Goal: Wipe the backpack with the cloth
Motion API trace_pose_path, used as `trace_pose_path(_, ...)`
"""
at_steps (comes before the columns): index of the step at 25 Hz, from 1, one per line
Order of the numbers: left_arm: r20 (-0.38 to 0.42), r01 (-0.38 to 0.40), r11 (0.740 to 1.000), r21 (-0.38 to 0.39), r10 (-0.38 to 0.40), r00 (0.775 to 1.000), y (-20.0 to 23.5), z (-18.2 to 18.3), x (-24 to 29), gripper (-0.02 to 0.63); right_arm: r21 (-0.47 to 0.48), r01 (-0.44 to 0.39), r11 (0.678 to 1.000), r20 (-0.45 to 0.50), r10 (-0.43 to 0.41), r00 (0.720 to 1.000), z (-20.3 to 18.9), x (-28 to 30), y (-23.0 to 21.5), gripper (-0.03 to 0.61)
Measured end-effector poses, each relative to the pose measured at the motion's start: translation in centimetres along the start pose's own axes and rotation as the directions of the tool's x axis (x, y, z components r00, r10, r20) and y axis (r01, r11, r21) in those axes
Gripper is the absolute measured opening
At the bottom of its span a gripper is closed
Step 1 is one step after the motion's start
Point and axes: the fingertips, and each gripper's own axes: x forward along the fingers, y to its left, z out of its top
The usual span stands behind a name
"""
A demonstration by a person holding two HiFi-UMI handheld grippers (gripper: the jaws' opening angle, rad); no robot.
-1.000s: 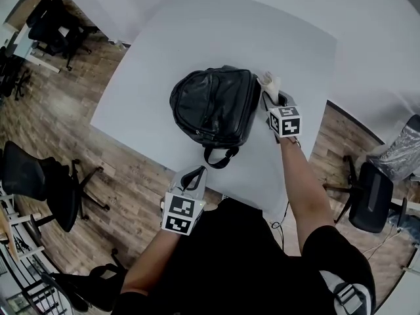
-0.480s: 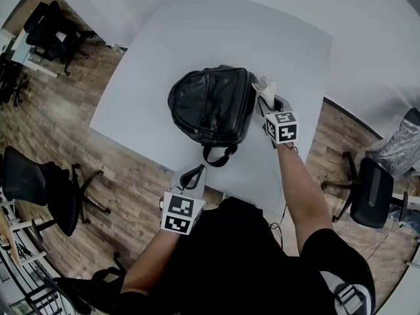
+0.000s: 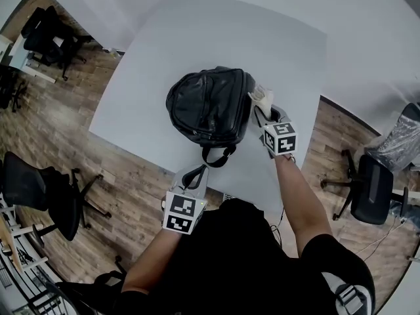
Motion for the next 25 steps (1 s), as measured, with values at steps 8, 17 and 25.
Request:
trace_pose_path(8, 0.01, 0.024, 1.0, 0.018, -0.024, 1.0, -0.6, 0.6, 0.4, 0.006, -0.014, -0.027, 1.0, 0.001, 0.027, 1.0, -0.4, -1.6, 2.0, 0.094)
trace_pose_path(17, 0.016, 0.027, 0.999, 0.035, -0.027, 0.999, -0.9, 1.0, 0.2, 0.006, -0.018, -0.056, 0.998, 0.015, 0.057, 0.998, -0.9, -3.6, 4.4, 0.094)
trace_pose_path(25, 0.027, 0.033, 0.998, 0.049, -0.035, 0.999, -1.9, 1.4, 0.2, 0.006, -0.023, -0.088, 0.996, 0.022, 0.089, 0.996, -1.3, -6.0, 6.4, 0.094)
